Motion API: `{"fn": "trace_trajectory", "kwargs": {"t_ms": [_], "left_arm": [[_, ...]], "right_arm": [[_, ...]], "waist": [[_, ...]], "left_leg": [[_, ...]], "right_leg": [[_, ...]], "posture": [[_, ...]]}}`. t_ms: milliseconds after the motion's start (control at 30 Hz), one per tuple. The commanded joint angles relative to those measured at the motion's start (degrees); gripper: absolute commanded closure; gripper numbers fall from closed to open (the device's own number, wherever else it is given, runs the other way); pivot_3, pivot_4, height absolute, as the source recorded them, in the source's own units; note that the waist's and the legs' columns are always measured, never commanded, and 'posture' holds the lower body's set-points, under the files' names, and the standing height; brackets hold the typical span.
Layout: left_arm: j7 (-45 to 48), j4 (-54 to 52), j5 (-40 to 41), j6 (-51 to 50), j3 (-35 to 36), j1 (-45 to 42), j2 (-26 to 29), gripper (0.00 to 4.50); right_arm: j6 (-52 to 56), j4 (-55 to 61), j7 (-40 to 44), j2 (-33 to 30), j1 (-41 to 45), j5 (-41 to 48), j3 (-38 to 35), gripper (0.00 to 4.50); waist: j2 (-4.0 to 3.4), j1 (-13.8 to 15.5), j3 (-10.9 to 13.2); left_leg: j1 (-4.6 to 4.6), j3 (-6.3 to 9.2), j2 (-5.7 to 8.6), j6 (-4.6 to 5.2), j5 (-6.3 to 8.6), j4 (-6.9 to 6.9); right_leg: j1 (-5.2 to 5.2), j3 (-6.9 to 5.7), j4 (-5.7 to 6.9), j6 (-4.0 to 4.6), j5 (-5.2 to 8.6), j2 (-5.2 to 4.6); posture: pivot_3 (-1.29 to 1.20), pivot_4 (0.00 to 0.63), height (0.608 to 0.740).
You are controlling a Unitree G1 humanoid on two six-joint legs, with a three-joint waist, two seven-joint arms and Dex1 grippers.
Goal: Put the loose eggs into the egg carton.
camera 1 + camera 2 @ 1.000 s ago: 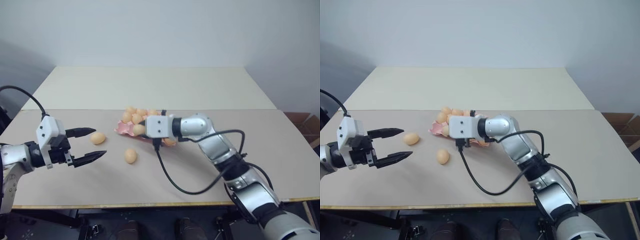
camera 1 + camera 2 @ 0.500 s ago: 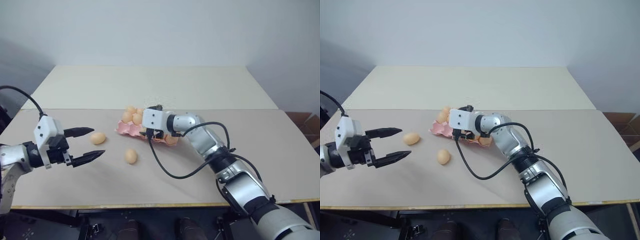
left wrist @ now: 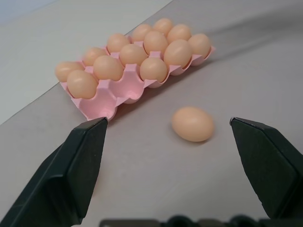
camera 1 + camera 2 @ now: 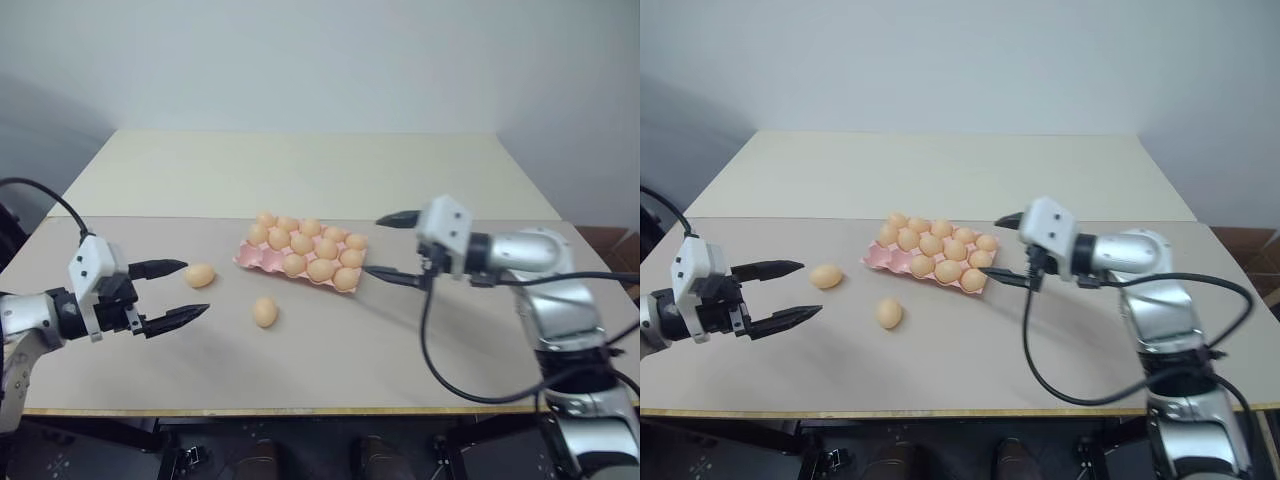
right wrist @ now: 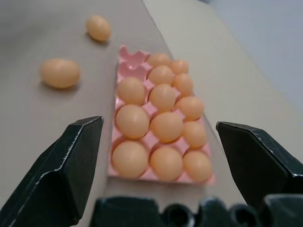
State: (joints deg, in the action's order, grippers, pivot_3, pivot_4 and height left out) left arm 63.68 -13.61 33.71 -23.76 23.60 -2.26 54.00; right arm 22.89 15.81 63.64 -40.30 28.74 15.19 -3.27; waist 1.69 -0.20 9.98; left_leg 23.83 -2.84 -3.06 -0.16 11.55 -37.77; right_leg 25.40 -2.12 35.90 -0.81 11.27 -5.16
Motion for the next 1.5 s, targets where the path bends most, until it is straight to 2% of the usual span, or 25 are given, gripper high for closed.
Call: {"fn": "trace_trajectory", "kwargs": {"t_ms": [33,167,300,500,767,1067,1100,1167,1300,1400,1500], "left_arm": [[0.2,-0.5,0.3,0.8,1.8,0.2,0.3,0.00],[0.5,0.3,0.1,1.1,1.2,-0.3,0.5,0.00],[0.7,0.9,-0.2,1.3,0.1,-1.5,0.5,0.00],[-0.7,-0.7,-0.5,-0.3,-3.1,-2.8,-0.8,0.00],[-10.1,-4.1,-5.8,-3.5,-17.1,-7.8,-9.1,0.00],[-15.8,4.0,-18.3,0.5,-29.0,-10.6,-15.6,0.00],[-16.6,4.2,-18.7,0.0,-29.2,-10.8,-16.4,0.39],[-17.2,4.4,-18.8,0.6,-28.7,-11.0,-17.3,0.82],[-17.8,5.9,-19.1,1.4,-27.5,-12.2,-17.7,2.01],[-18.0,6.2,-18.6,1.5,-25.9,-12.8,-17.4,2.48],[-16.5,3.8,-16.5,2.2,-22.9,-12.3,-16.0,2.54]], "right_arm": [[1.8,5.4,3.5,-5.0,-6.8,7.0,-8.0,0.07],[1.7,6.4,3.0,-8.1,-11.9,9.3,-10.8,0.07],[1.4,6.5,1.7,-9.1,-12.6,10.1,-10.7,0.07],[1.3,7.0,0.4,-9.7,-12.9,10.7,-10.3,0.07],[1.6,7.8,-0.7,-10.3,-13.0,11.6,-10.0,0.07],[1.9,9.4,-2.2,-11.0,-13.6,12.5,-10.5,0.07],[2.0,9.7,-2.4,-11.1,-13.8,12.6,-10.8,0.02],[2.2,10.2,-2.8,-11.2,-14.3,12.9,-11.2,0.02],[2.5,11.1,-3.4,-11.3,-15.3,13.3,-11.8,0.02],[2.6,11.4,-3.8,-11.3,-15.7,13.5,-11.9,0.02],[2.5,11.6,-4.0,-11.3,-16.0,13.7,-11.9,0.02]], "waist": [[0.00,0.1,0.0],[0.01,-0.2,0.0],[0.01,-0.2,0.0],[0.01,0.1,0.0],[0.05,1.1,0.0],[0.06,0.9,0.0],[0.06,0.9,0.0],[0.07,1.0,0.0],[0.07,1.0,0.0],[0.07,0.9,0.0],[0.07,0.8,0.0]], "left_leg": [[-0.04,0.00,-0.01,0.00,0.00,0.00],[-0.16,-0.05,0.00,-0.01,0.00,-0.03],[-0.34,-0.04,-0.01,-0.04,0.02,-0.04],[-0.10,-0.05,0.02,-0.01,0.00,-0.04],[-0.07,-0.03,0.09,0.00,-0.01,-0.06],[-0.10,-0.02,0.10,0.01,-0.01,-0.08],[-0.09,-0.02,0.10,0.01,-0.01,-0.08],[-0.07,-0.02,0.11,0.01,-0.01,-0.08],[-0.07,-0.01,0.11,0.01,-0.01,-0.08],[-0.09,0.00,0.11,0.01,-0.01,-0.08],[-0.09,0.00,0.11,0.01,-0.01,-0.08]], "right_leg": [[-0.02,0.00,0.03,0.13,0.08,0.00],[-0.09,0.04,0.03,0.31,0.15,-0.03],[-0.21,0.04,0.03,0.31,0.14,-0.04],[-0.12,0.04,-0.08,0.31,0.15,-0.06],[-0.17,0.07,-0.09,0.24,0.13,-0.07],[-0.18,0.14,-0.06,0.22,0.11,-0.02],[-0.18,0.14,-0.07,0.21,0.10,-0.02],[-0.18,0.14,-0.08,0.17,0.08,-0.04],[-0.18,0.13,-0.08,0.16,0.07,-0.04],[-0.19,0.12,-0.07,0.16,0.07,-0.04],[-0.18,0.14,-0.06,0.17,0.08,-0.03]], "posture": [[0.00,0.150,0.740],[0.00,0.150,0.740],[0.00,0.150,0.740],[0.00,0.150,0.740],[0.00,0.150,0.740],[0.00,0.150,0.740],[0.00,0.150,0.740],[0.00,0.150,0.740],[0.00,0.150,0.740],[0.00,0.150,0.740],[0.00,0.150,0.740]]}}
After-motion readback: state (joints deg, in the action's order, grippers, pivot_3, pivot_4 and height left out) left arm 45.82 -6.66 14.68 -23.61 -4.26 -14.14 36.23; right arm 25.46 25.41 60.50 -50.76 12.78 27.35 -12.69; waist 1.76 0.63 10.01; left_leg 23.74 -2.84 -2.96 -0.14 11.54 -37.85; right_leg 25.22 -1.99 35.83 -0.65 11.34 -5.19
